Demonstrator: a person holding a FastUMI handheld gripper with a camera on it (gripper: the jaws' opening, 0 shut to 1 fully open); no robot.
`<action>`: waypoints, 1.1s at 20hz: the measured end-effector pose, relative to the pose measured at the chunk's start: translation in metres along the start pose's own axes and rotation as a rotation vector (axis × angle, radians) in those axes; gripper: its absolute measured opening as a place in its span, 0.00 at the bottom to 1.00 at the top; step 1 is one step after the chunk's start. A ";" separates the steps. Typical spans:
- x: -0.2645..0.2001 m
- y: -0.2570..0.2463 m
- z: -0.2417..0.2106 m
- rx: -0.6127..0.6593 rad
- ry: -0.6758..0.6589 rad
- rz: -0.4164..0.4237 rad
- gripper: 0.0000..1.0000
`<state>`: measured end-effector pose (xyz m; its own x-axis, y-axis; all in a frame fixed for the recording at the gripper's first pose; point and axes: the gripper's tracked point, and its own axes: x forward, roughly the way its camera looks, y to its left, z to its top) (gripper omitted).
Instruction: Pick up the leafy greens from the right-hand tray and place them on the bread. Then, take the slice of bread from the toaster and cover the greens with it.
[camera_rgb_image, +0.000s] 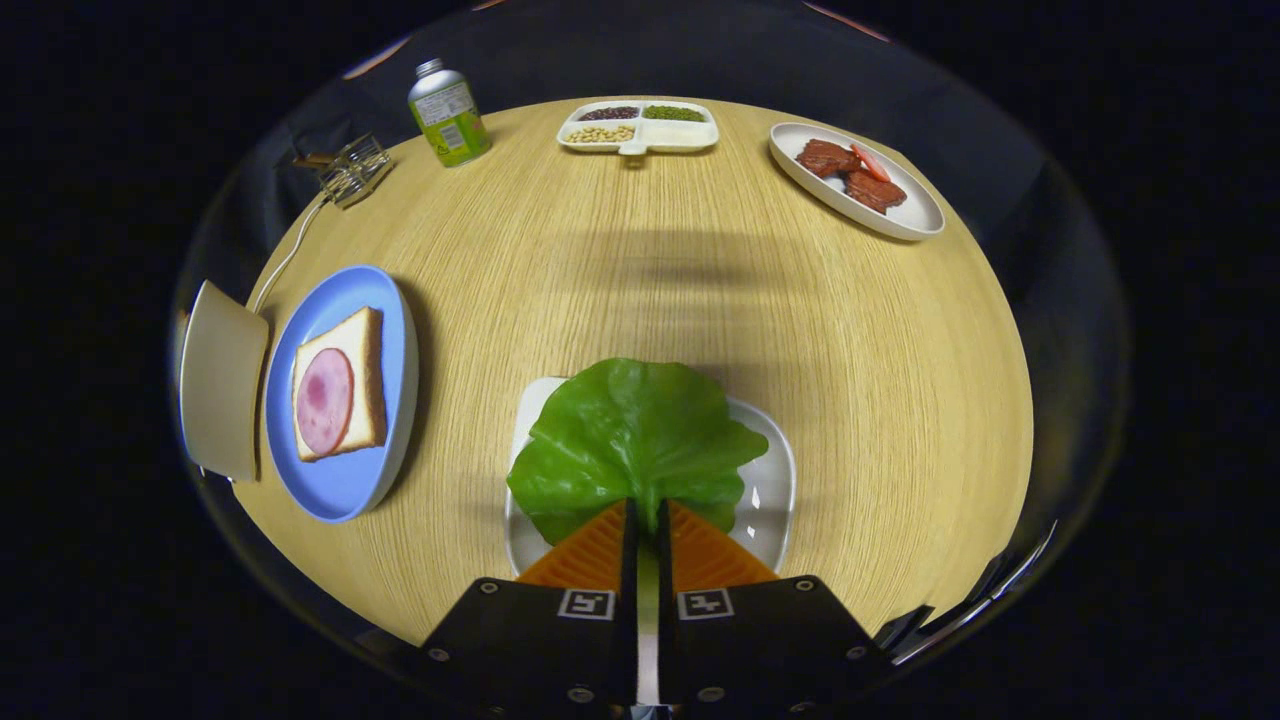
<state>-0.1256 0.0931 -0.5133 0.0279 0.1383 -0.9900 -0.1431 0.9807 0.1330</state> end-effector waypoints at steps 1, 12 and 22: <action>0.000 -0.001 0.000 0.022 0.002 0.007 0.06; -0.059 0.039 0.028 0.051 -0.101 0.110 0.01; -0.094 0.118 0.057 -0.048 -0.133 0.210 0.01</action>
<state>-0.0887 0.2034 -0.4021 0.1217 0.3581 -0.9257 -0.2059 0.9215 0.3294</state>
